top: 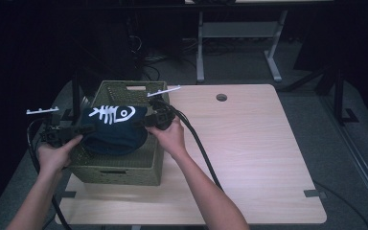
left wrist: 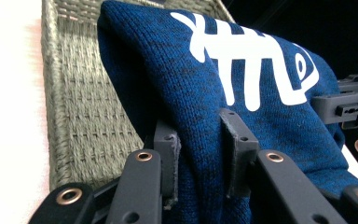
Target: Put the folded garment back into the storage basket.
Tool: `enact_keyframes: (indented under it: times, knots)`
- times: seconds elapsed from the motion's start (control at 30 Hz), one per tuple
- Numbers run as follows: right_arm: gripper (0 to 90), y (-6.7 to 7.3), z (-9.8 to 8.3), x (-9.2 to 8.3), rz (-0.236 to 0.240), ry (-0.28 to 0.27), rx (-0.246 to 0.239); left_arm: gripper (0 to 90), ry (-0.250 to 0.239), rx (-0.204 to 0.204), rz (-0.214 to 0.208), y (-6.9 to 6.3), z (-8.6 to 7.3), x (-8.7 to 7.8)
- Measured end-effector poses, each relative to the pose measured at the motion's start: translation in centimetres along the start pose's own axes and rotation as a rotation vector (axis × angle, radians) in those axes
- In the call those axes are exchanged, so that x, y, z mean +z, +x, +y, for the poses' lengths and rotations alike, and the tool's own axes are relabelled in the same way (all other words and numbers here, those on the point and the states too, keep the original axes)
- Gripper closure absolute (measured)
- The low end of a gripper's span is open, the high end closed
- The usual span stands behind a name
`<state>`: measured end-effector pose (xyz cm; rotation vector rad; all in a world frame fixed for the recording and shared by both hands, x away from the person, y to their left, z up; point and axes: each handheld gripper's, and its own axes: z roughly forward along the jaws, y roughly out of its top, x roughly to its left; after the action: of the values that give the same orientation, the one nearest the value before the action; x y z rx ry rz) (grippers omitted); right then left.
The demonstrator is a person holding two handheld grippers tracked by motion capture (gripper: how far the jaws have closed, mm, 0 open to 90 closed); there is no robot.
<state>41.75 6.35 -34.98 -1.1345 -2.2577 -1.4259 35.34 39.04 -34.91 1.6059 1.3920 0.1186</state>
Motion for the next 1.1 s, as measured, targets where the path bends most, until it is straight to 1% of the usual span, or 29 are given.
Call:
enact_keyframes:
  times: [0.1,0.23,0.27,0.4,0.47,0.53,0.57,0.63,0.8,0.9,0.97,1.1]
  knots:
    - [71.8,-0.3,-0.3,0.2,-0.017,0.008,0.004,71.1,0.015,0.005,0.008,0.0,0.0,0.4]
    - [71.8,-0.8,-0.6,0.4,-0.025,0.014,0.016,70.8,0.031,0.016,0.015,0.0,-0.1,0.7]
    - [71.8,-0.9,-0.7,0.5,-0.024,0.014,0.021,70.7,0.033,0.014,0.016,0.0,-0.1,0.8]
    - [71.7,-1.0,-1.0,0.5,-0.039,0.027,0.018,70.6,0.056,0.017,0.026,-0.1,-0.2,1.3]
    - [71.7,-1.1,-1.2,0.5,-0.046,0.03,0.012,70.7,0.06,0.024,0.032,-0.2,-0.2,1.5]
    - [71.7,-1.1,-1.3,0.5,-0.047,0.03,0.02,70.8,0.075,0.031,0.035,-0.2,-0.1,1.6]
    - [71.6,-1.3,-1.4,0.5,-0.052,0.034,0.013,70.7,0.078,0.033,0.037,-0.2,-0.1,1.6]
    - [71.6,-1.3,-1.5,0.5,-0.051,0.031,0.025,70.7,0.084,0.037,0.048,-0.3,-0.1,1.8]
    - [71.3,-1.6,-1.9,0.7,-0.058,0.039,0.029,70.1,0.104,0.048,0.069,-0.2,-0.1,2.1]
    - [71.0,-1.6,-2.0,0.9,-0.069,0.046,0.019,69.8,0.105,0.045,0.074,0.0,-0.2,2.0]
    - [70.9,-1.6,-2.0,1.0,-0.079,0.046,0.014,69.7,0.108,0.04,0.067,0.1,-0.3,2.1]
    - [70.9,-1.6,-2.0,0.9,-0.09,0.047,0.012,69.8,0.108,0.049,0.056,0.0,-0.3,2.2]
